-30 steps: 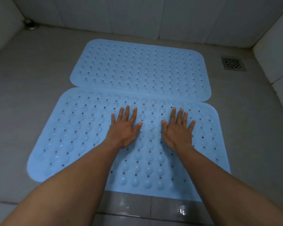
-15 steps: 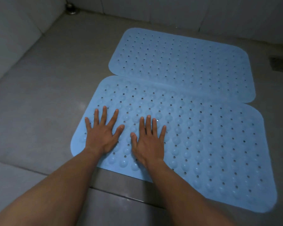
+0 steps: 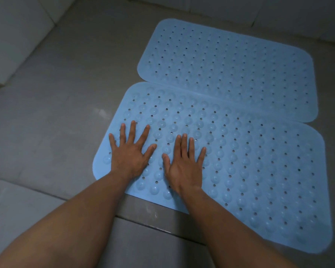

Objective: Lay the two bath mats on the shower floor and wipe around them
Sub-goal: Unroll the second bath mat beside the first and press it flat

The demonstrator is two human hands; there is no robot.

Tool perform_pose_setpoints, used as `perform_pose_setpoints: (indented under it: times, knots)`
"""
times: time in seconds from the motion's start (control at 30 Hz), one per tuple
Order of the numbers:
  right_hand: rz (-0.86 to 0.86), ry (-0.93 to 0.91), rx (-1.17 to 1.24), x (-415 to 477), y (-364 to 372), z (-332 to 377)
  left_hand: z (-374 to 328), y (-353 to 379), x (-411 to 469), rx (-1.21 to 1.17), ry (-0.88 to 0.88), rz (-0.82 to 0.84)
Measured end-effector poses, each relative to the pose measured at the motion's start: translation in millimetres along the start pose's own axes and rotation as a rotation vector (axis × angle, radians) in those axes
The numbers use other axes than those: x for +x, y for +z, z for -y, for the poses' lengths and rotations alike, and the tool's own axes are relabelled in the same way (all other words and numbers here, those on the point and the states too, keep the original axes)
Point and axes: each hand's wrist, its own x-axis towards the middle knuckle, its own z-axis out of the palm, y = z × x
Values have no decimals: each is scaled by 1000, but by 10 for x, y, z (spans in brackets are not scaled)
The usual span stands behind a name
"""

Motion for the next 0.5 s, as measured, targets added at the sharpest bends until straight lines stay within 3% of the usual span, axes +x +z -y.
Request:
perform_pose_setpoints:
  times: [0.3,0.5]
  knots:
    - [153,-109,112,-2,-244,-160,-195,-298,-13,122,-69,190]
    - [2,-58,149,-423,-426,-968,-882,-286,-262,138,-17,48]
